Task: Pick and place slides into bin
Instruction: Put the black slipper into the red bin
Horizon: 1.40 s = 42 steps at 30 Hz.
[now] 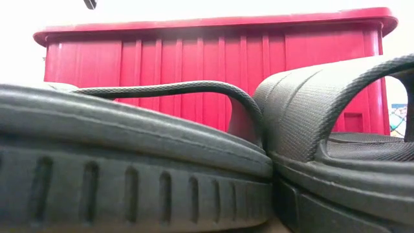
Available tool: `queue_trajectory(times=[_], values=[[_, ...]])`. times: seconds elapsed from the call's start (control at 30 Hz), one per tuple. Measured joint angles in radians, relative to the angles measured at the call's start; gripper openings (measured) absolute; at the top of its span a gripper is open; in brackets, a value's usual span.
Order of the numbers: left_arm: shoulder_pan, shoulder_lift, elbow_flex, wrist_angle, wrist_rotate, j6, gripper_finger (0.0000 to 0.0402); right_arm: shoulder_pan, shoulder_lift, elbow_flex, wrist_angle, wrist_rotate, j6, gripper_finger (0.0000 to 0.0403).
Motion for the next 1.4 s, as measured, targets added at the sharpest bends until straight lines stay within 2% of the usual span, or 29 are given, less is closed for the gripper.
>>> queue_trajectory(times=[0.17,0.33,0.5,0.6,0.9,1.07,1.27,1.4], values=[[0.000,0.000,0.000,-0.002,0.000,0.030,0.0021,-0.038,-0.001,0.226,-0.383,0.208,-0.095,0.0001],[0.000,0.000,0.000,-0.002,0.000,0.050,0.0021,-0.148,-0.001,0.417,-0.691,0.464,-0.195,0.0001],[0.000,0.000,0.000,-0.002,0.000,0.038,0.0021,-0.304,-0.001,0.568,-0.802,0.669,-0.365,0.0000],[0.000,0.000,0.000,-0.002,0.000,0.018,0.0021,-0.395,0.000,0.641,-0.785,0.730,-0.484,0.0000],[0.000,0.000,0.000,-0.002,-0.001,-0.008,0.0021,-0.694,0.006,0.746,-0.770,0.711,-0.829,0.0000],[0.000,0.000,0.000,-0.002,-0.018,-0.008,0.0021,-0.913,0.043,0.753,-0.772,0.554,-1.104,0.0000],[0.000,0.000,0.000,-0.001,-0.026,-0.014,0.0021,-1.169,0.157,0.752,-0.776,0.378,-1.406,0.0000],[0.000,0.000,0.000,-0.001,-0.027,-0.017,0.0021,-1.268,0.261,0.751,-0.805,0.329,-1.610,0.0000]])
